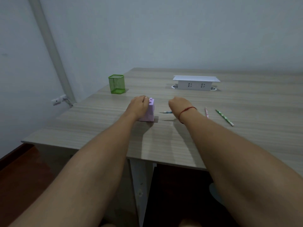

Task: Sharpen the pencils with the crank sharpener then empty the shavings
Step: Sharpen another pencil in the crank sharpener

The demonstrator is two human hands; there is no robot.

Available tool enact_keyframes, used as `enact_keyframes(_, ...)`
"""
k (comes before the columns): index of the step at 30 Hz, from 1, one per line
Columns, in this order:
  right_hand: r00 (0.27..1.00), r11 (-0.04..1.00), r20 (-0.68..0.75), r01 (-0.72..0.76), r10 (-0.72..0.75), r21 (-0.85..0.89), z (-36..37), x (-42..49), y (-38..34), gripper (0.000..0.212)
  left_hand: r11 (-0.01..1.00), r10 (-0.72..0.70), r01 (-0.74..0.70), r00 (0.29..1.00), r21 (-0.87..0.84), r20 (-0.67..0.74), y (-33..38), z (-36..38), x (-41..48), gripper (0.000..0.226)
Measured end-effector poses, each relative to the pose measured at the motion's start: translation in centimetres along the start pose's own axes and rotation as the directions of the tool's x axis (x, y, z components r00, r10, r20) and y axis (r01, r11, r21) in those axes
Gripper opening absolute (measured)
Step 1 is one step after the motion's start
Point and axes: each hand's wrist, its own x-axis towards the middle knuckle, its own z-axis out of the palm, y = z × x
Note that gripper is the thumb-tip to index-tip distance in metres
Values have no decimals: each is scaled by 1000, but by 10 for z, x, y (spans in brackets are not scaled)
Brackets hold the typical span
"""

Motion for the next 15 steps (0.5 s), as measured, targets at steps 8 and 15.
enact_keyframes(8, 993, 987, -10, -118, 119, 109, 1, -9, 37, 23, 998, -55, 58, 996, 36, -75, 6, 8, 1, 36)
enact_keyframes(15, 978, 946, -14, -197, 207, 256, 3, -10, 35, 21, 997, -62, 68, 987, 35, -150, 24, 20, -7, 32)
